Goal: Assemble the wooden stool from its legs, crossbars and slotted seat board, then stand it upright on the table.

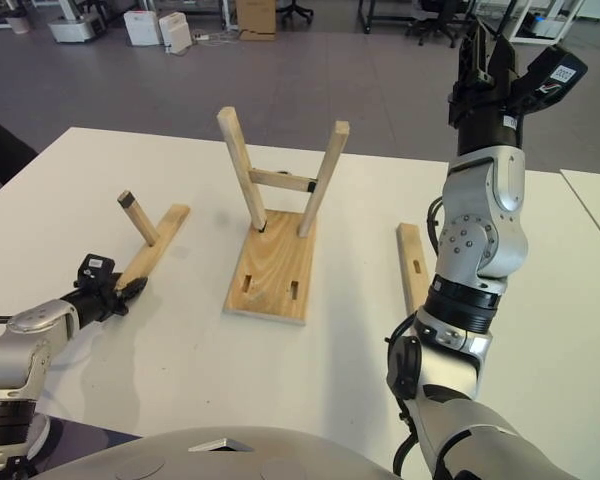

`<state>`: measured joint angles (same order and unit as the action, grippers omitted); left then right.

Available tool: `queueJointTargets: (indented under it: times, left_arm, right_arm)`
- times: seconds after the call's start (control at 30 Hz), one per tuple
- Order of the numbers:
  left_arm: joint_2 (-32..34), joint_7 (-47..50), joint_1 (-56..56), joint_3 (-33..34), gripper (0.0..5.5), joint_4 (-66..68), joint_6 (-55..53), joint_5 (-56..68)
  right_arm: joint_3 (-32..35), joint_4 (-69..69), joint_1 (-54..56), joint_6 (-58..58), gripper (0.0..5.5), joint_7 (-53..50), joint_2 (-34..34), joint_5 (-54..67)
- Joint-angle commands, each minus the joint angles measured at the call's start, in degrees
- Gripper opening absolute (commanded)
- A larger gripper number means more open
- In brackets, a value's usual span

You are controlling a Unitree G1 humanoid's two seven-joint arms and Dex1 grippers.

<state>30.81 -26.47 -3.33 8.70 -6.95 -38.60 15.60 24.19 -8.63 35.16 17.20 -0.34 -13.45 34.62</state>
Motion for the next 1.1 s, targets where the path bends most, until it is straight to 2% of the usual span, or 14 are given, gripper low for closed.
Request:
queueJointTargets:
  times: [0.03,0.13,0.23,0.27,0.33,0.4,0.43,0.53,0.7,0.87,1.1]
  left_arm:
    - [-1.23,-1.60,7.99,4.84,2.04,-1.15,1.74,5.52]
    - [0.80,-4.06,18.21,11.45,2.04,-5.37,-0.15,14.87]
    - [3.99,-7.27,27.36,16.77,2.04,-9.25,-5.45,27.47]
    - [4.66,-8.42,30.28,17.30,2.04,-10.50,-7.85,32.86]
    - [4.19,-10.28,34.62,16.59,2.04,-11.46,-11.20,41.20]
    - [3.75,-12.72,35.90,13.51,2.04,-11.47,-12.31,43.77]
    - [3.39,-13.67,36.29,12.00,2.04,-11.55,-12.88,44.95]
    - [2.64,-16.51,37.07,8.59,2.04,-10.77,-13.99,47.78]
    - [3.42,-19.10,37.10,5.87,2.04,-10.34,-15.62,49.86]
    - [4.09,-21.58,36.26,3.22,2.04,-9.35,-15.61,48.47]
    - [4.75,-22.57,36.35,3.15,2.04,-8.65,-14.27,47.37]
  right_arm:
    - [0.66,-1.85,1.26,2.07,2.35,1.31,0.83,5.98]
    - [0.88,-2.17,4.20,8.80,2.35,2.06,0.61,16.40]
    - [0.60,0.32,8.12,19.55,2.35,4.02,0.73,33.63]
    - [-0.56,1.83,9.53,23.68,2.54,6.12,0.38,38.50]
    - [-2.67,4.25,11.49,30.66,2.80,10.41,-0.17,47.20]
    - [-4.05,5.91,12.84,34.72,3.28,13.52,-0.91,51.70]
    - [-4.68,6.72,13.32,36.45,3.34,15.41,-1.92,52.70]
    - [-4.98,9.07,14.51,39.95,4.00,19.15,-4.11,56.57]
    - [-4.65,11.98,16.18,39.98,4.93,22.13,-6.07,56.63]
    - [-4.89,13.33,16.90,39.93,4.95,24.72,-6.48,56.49]
    - [-6.12,12.57,15.66,39.71,3.63,26.46,-6.64,53.58]
